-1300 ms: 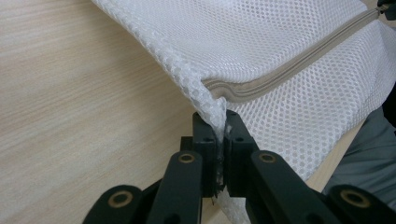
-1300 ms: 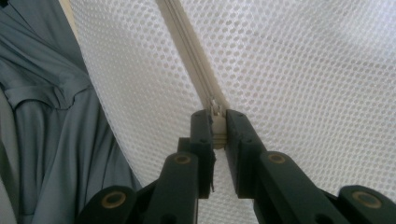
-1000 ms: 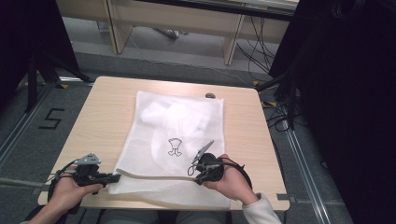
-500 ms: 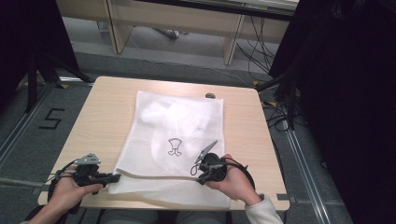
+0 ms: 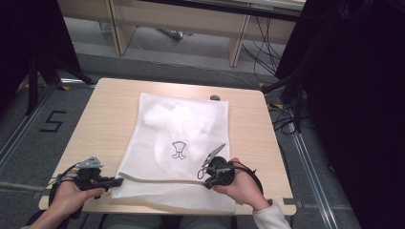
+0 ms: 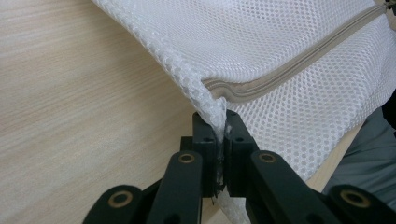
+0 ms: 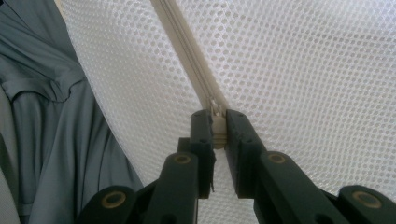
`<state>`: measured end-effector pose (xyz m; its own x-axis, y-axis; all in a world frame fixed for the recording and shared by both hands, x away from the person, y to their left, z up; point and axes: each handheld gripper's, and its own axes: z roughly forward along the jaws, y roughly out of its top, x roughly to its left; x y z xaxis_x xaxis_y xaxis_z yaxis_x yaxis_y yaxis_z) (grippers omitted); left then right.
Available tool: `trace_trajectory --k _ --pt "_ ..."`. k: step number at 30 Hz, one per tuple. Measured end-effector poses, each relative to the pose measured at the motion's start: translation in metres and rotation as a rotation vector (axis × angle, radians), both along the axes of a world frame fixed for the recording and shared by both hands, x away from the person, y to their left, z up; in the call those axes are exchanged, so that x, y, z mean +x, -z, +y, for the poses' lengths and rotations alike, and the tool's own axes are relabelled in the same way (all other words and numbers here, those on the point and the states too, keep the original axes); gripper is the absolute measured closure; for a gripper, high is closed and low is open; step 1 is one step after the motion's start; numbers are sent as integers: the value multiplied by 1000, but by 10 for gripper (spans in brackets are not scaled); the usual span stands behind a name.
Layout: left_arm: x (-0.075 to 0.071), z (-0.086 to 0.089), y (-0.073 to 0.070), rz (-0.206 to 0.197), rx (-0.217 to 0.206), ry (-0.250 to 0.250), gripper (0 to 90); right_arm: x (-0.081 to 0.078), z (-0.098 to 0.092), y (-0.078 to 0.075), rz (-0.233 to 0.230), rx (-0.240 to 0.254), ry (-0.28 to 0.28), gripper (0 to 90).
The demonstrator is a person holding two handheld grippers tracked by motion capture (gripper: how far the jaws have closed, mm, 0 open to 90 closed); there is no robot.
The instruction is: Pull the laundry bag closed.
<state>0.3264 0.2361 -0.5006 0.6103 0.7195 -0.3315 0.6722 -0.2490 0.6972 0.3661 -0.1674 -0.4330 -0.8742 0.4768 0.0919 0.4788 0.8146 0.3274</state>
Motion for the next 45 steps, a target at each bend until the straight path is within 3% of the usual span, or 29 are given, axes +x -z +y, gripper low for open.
trace_trajectory --k 37,43,45 --pt "0 0 0 2 -9 -6 852 -1 -14 -2 -10 -3 21 822" --pt "0 0 0 1 -7 -5 852 -3 -17 -3 -3 -3 50 821" --pt "-1 0 0 1 -9 -7 852 -2 -18 -2 -8 6 33 822"
